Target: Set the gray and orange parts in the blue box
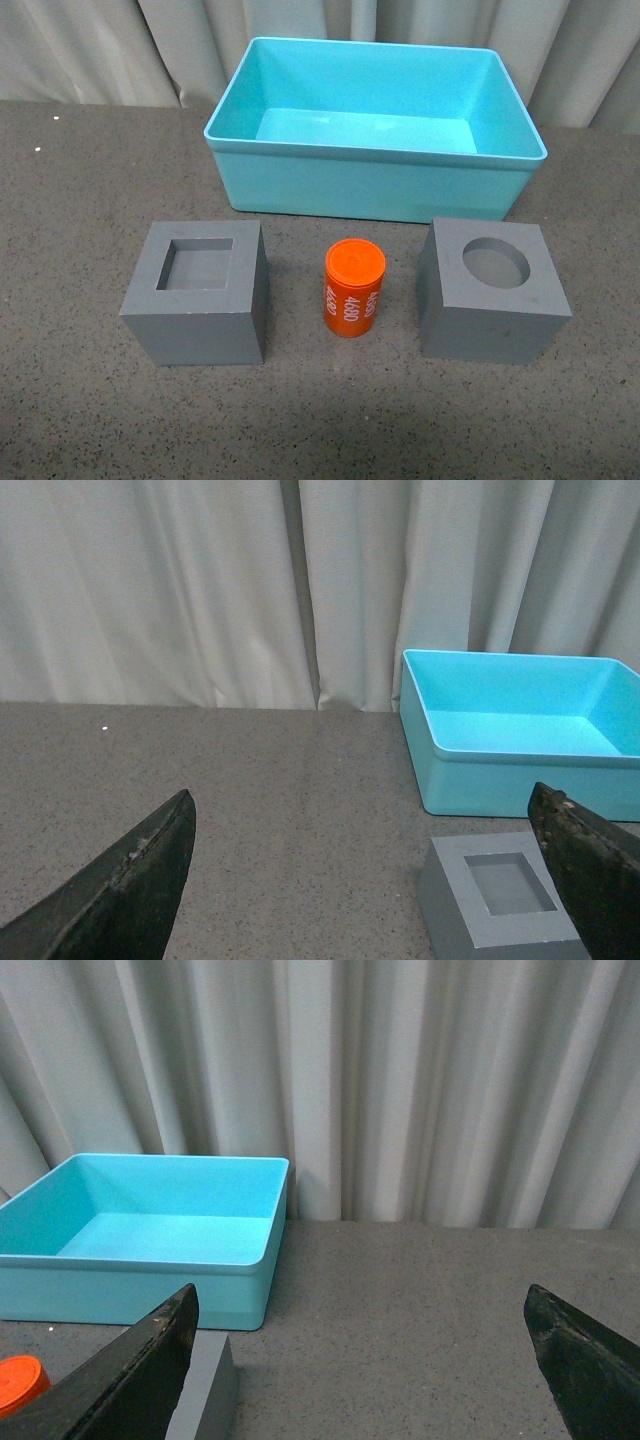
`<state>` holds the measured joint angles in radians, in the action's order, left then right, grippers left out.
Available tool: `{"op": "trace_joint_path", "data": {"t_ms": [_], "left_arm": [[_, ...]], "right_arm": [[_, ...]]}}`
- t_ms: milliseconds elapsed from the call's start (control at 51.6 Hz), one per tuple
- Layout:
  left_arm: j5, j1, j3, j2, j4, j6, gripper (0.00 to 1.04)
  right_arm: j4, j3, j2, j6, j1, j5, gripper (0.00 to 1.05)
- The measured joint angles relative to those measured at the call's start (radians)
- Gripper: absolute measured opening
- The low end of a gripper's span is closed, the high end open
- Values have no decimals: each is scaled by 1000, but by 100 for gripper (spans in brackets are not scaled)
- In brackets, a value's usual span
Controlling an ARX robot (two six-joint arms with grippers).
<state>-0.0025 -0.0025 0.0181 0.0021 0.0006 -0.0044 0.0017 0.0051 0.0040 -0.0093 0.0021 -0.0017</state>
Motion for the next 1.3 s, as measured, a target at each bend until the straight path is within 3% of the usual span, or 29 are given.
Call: {"op": "trace_joint_path", "data": {"t_ms": [1297], "left_arm": [[0,0,0,0,0,0,98]], "right_arm": [[0,0,0,0,0,0,95]]}}
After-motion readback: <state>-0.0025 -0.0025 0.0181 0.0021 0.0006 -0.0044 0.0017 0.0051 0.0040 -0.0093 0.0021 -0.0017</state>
